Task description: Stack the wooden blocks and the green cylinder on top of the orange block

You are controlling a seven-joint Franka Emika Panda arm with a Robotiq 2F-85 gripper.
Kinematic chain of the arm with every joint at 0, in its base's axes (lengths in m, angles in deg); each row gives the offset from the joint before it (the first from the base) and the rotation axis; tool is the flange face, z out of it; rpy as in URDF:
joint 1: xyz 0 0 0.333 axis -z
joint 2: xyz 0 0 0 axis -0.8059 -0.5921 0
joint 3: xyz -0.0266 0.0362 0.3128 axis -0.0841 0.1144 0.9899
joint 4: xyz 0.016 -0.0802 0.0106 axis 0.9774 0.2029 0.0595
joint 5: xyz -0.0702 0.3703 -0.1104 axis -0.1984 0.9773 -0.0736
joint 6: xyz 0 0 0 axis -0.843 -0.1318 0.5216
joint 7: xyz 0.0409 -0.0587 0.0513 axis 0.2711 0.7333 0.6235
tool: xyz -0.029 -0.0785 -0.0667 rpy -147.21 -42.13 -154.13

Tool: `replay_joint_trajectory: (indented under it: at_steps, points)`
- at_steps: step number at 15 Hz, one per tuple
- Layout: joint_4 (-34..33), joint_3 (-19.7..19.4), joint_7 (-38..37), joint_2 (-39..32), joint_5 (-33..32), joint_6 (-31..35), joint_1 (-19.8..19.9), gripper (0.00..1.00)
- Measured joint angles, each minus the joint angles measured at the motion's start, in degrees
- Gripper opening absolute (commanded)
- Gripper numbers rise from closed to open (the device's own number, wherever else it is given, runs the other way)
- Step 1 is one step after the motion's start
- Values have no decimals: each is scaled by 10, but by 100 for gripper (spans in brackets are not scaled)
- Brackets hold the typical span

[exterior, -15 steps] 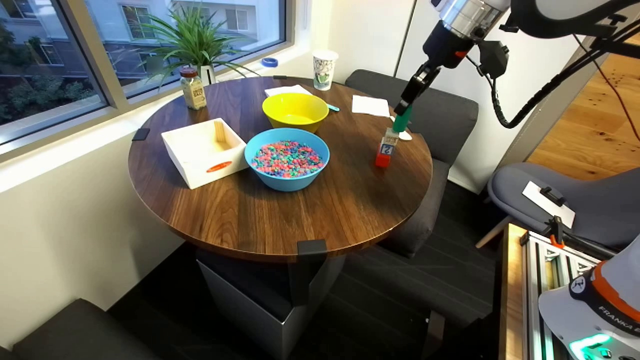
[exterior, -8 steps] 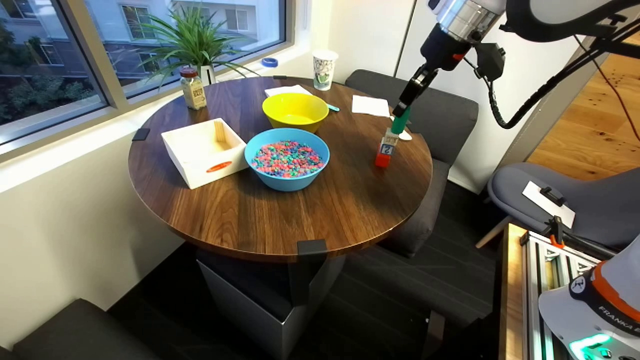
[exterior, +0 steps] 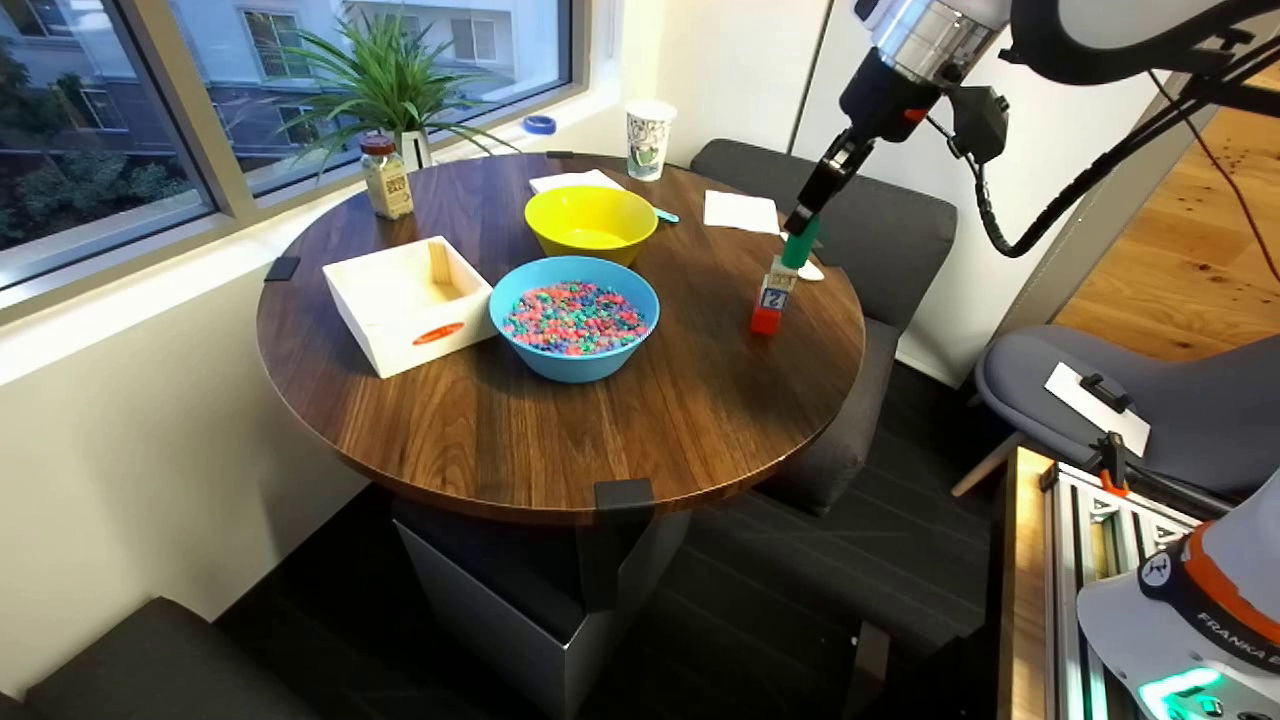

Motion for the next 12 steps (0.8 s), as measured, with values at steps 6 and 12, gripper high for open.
replay_joint_trajectory:
  at_steps: [6, 12]
  points:
    - [-1, 0, 0, 0, 0, 2, -3, 10]
    - [-1, 0, 1, -5, 0, 20, -3, 10]
